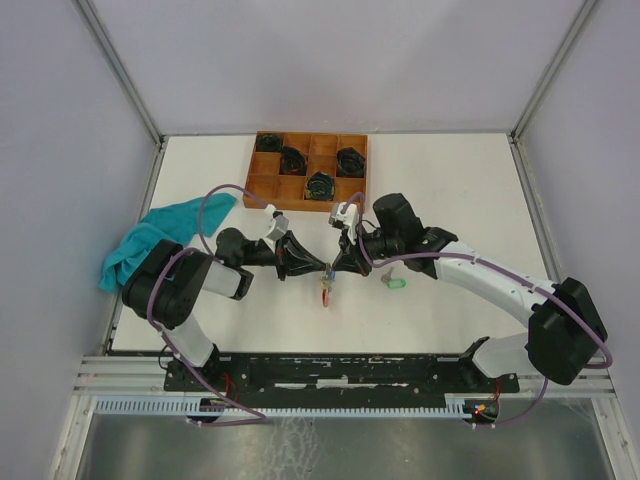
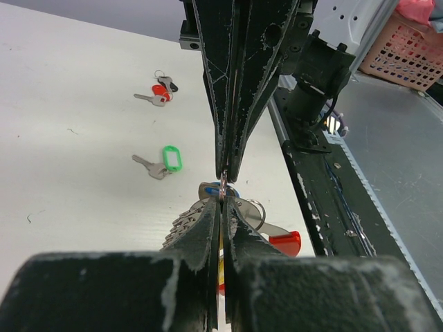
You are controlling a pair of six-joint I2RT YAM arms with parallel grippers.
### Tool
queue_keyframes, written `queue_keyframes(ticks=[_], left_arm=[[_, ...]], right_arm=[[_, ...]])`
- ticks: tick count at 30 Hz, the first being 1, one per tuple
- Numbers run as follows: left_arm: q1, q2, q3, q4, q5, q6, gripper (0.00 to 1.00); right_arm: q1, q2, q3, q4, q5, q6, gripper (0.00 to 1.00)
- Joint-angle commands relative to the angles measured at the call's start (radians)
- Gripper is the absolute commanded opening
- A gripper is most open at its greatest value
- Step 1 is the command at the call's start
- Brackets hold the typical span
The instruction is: Put the keys on the keyring
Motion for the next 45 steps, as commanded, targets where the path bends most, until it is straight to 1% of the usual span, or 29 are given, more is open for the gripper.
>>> queue_keyframes(ticks=[1, 25, 29, 35, 39, 40, 43, 44, 45], left_arm=[[-0.010, -0.017, 0.011, 0.205, 0.035, -0.028, 0.03], [-0.018, 0.000, 0.027, 0.205, 0.050, -0.043, 0.03], [-0.017, 0.005, 0.030, 0.204, 0.050, -0.048, 0.03], [-0.019, 0.009, 0.034, 0.185, 0.051, -0.042, 0.03], [-0.021, -0.010, 0.039, 0.083, 0.042, 0.028, 0.03], [-0.023, -0.022, 0.039, 0.043, 0.035, 0.057, 0.03], [-0.032, -0.068, 0.043, -0.154, 0.014, 0.202, 0.03], [-0.034, -0.080, 0.044, -0.192, 0.012, 0.231, 0.03], [-0.034, -0.083, 0.044, -0.193, 0.011, 0.234, 0.03]], right_arm=[[0.000, -0.004, 0.064, 0.033, -0.035, 0.006, 0.01], [-0.001, 0.028, 0.147, -0.058, -0.025, -0.043, 0.01], [0.001, 0.041, 0.177, -0.094, -0.030, -0.063, 0.01], [0.005, 0.079, 0.242, -0.202, -0.035, -0.121, 0.01], [0.015, 0.111, 0.287, -0.290, -0.015, -0.175, 0.01], [0.021, 0.120, 0.297, -0.307, -0.006, -0.187, 0.01], [0.040, 0.131, 0.304, -0.327, 0.021, -0.210, 0.01], [0.046, 0.132, 0.302, -0.329, 0.028, -0.218, 0.01], [0.053, 0.131, 0.299, -0.329, 0.035, -0.223, 0.01]])
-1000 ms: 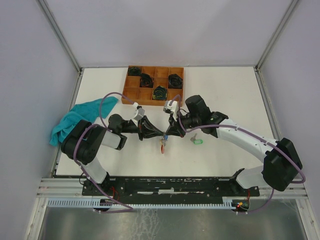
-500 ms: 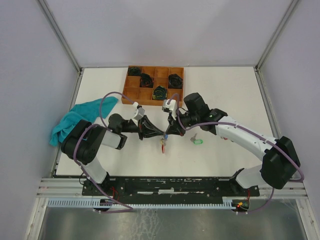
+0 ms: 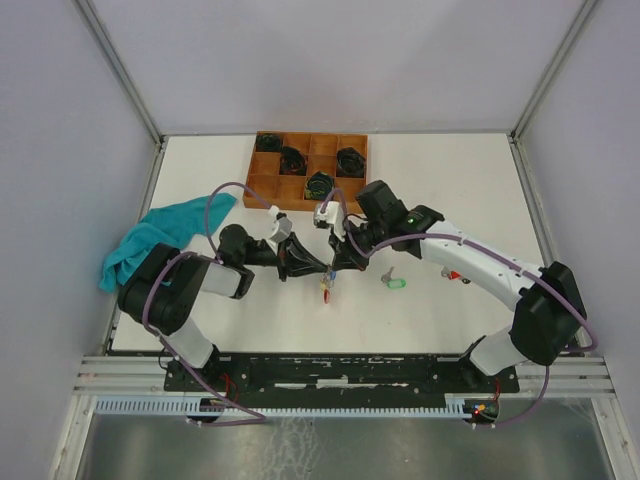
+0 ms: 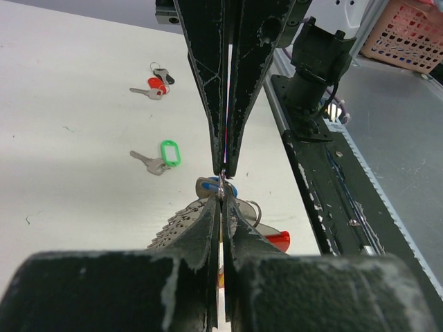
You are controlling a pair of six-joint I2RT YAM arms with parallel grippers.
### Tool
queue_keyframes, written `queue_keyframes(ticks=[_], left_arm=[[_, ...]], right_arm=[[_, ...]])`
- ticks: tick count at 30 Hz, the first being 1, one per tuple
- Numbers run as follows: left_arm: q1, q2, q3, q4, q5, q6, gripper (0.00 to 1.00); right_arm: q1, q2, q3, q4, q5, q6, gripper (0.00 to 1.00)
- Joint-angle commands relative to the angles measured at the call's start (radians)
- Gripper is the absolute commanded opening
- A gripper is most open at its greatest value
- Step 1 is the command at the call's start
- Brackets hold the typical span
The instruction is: Put the keys on the keyring
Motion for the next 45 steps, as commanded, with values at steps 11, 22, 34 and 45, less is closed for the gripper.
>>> queue_keyframes(ticks=[11, 22, 34, 45], left_arm=[[-0.023, -0.156, 0.086, -0.553, -0.049, 0.450, 0.03], [-0.025, -0.178, 0.085, -0.577, -0.061, 0.451, 0.03], [-0.025, -0.209, 0.085, -0.638, -0.019, 0.505, 0.03], [-0.086, -0.242, 0.201, -1.142, -0.128, 0.862, 0.03]], right_arm=[[0.072, -0.027, 0.028, -0.019, 0.091, -0.120, 0.01], [0.086, -0.068, -0.015, 0.019, 0.148, -0.123, 0.01], [0.085, -0.039, 0.017, 0.003, 0.146, -0.051, 0.02], [0.067, 0.011, 0.073, -0.059, 0.122, 0.010, 0.04]])
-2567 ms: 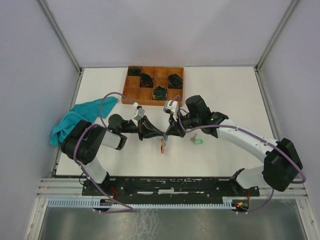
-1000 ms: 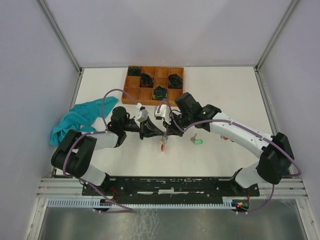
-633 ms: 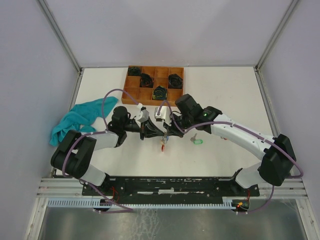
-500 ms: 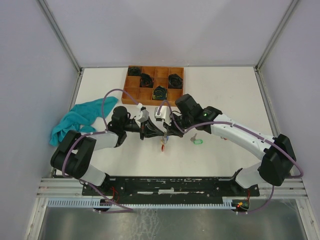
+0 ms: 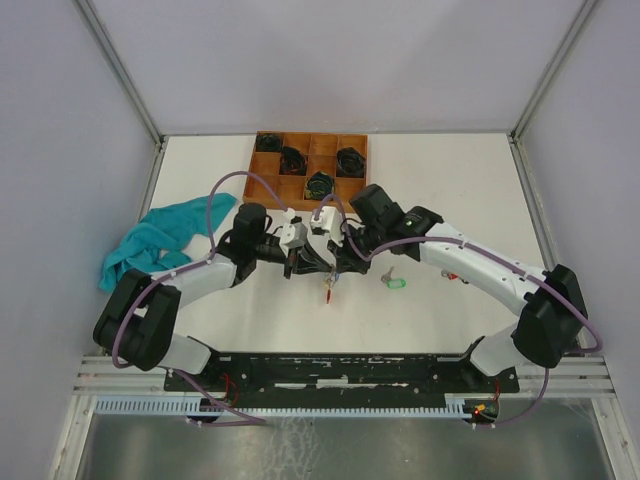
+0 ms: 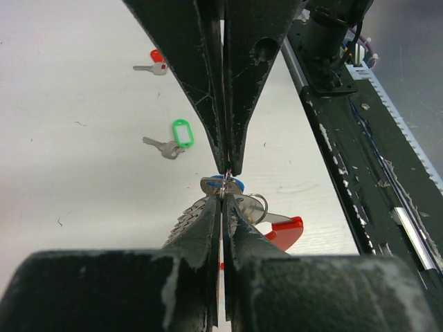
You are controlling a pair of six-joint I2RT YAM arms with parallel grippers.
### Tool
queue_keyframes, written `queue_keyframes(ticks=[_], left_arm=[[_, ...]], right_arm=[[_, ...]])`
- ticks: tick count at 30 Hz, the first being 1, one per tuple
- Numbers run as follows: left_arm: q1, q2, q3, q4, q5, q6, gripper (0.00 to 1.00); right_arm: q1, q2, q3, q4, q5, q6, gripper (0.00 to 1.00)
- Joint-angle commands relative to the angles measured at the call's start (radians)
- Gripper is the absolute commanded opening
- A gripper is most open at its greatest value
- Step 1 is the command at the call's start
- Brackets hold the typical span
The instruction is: Put the keys on the keyring
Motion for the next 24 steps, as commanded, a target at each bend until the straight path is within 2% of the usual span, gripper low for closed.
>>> queue_keyframes(ticks=[1, 5, 14, 18, 24], left_arm=[[-0.027, -0.004, 0.022, -0.151, -0.094, 0.151, 0.03], [-0.027, -0.002, 0.006, -0.084, -0.107, 0.100, 0.03], [-0.025, -0.001, -0.015, -0.020, -0.110, 0.056, 0.03], [-0.024, 0.002, -0.015, -0.018, -0.105, 0.059, 0.03], [-0.024, -0.002, -0.016, -0.018, -0.088, 0.064, 0.03]], right_arm=[[0.005, 0.022, 0.034, 0.046, -0.024, 0.034, 0.05], [0.005, 0.009, 0.009, 0.071, -0.037, 0.023, 0.08], [-0.034, -0.097, -0.096, 0.135, -0.033, 0.032, 0.30], [-0.058, -0.164, -0.170, 0.195, -0.049, 0.048, 0.34], [-0.084, -0.195, -0.229, 0.230, -0.051, 0.038, 0.34]])
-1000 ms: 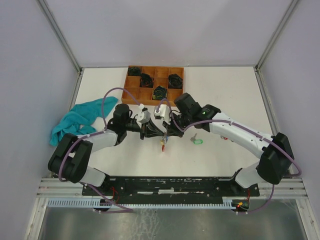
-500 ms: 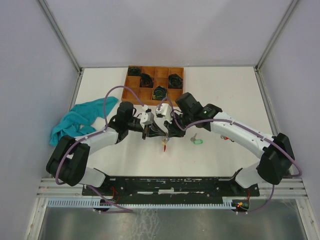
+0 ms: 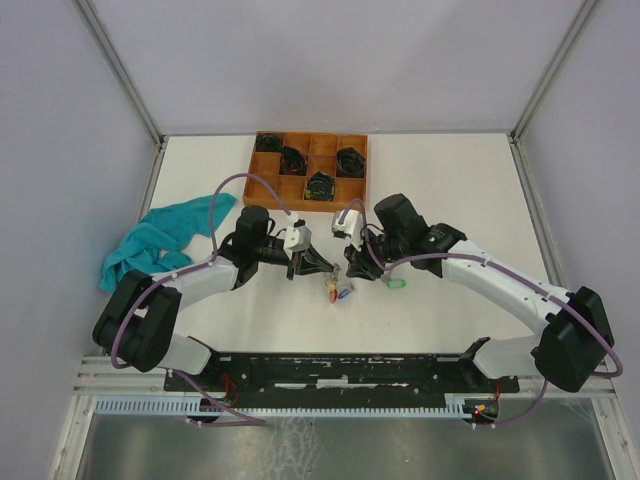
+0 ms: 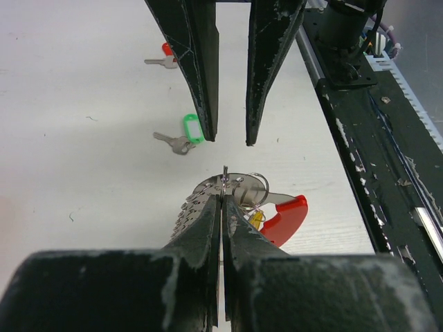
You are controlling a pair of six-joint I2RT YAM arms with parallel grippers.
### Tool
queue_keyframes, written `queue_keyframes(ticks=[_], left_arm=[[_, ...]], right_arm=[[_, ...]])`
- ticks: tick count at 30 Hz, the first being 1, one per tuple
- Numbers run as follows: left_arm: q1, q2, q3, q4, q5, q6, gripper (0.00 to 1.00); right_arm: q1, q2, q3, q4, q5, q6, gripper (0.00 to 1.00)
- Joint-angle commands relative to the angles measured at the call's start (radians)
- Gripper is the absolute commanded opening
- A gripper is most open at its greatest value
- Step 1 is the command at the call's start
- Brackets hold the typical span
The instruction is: Put the keys on the keyring
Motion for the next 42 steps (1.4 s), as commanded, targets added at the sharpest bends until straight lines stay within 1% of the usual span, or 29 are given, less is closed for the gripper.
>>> queue_keyframes(ticks=[1, 4, 6, 10, 12, 14, 16, 19, 21, 24, 29, 32, 37, 42], left_arm=[[0.000, 0.007, -0.010, -0.002, -0.022, 0.012, 0.03], [-0.001, 0.009, -0.008, -0.003, -0.020, 0.014, 0.03], [0.000, 0.009, -0.009, -0.003, -0.025, 0.012, 0.03], [0.000, 0.013, -0.011, 0.007, -0.049, -0.001, 0.03], [0.000, 0.014, -0.018, 0.035, -0.056, -0.017, 0.03], [0.001, 0.014, -0.027, 0.061, -0.058, -0.034, 0.03], [0.002, 0.015, -0.036, 0.091, -0.056, -0.050, 0.03], [0.002, 0.018, -0.048, 0.137, -0.052, -0.072, 0.03], [0.002, 0.021, -0.059, 0.179, -0.047, -0.100, 0.03], [0.001, 0.016, -0.079, 0.231, -0.056, -0.126, 0.03], [0.001, -0.007, -0.089, 0.238, -0.063, -0.120, 0.03], [0.002, -0.012, -0.091, 0.244, -0.062, -0.120, 0.03], [0.001, -0.029, -0.095, 0.238, -0.071, -0.116, 0.03], [0.002, -0.055, -0.082, 0.167, -0.096, -0.084, 0.03]], right_arm=[[-0.022, -0.041, -0.031, 0.098, -0.034, 0.005, 0.34], [-0.032, -0.045, -0.049, 0.133, -0.065, 0.011, 0.34], [-0.035, -0.030, -0.046, 0.130, -0.051, 0.027, 0.34], [-0.036, -0.003, -0.043, 0.102, 0.040, 0.112, 0.35], [-0.037, -0.002, -0.048, 0.089, 0.116, 0.188, 0.37], [-0.036, 0.008, -0.040, 0.037, 0.193, 0.282, 0.37], [-0.035, 0.006, -0.053, 0.009, 0.195, 0.326, 0.38], [-0.035, -0.046, -0.135, 0.114, 0.139, 0.369, 0.38], [-0.033, -0.082, -0.180, 0.223, 0.071, 0.355, 0.38], [-0.030, -0.111, -0.228, 0.390, 0.055, 0.321, 0.39], [-0.031, -0.127, -0.255, 0.542, -0.015, 0.264, 0.38], [-0.030, -0.143, -0.259, 0.557, -0.039, 0.222, 0.37], [-0.031, -0.140, -0.242, 0.517, -0.094, 0.174, 0.36], [-0.031, -0.121, -0.215, 0.468, -0.143, 0.149, 0.36]])
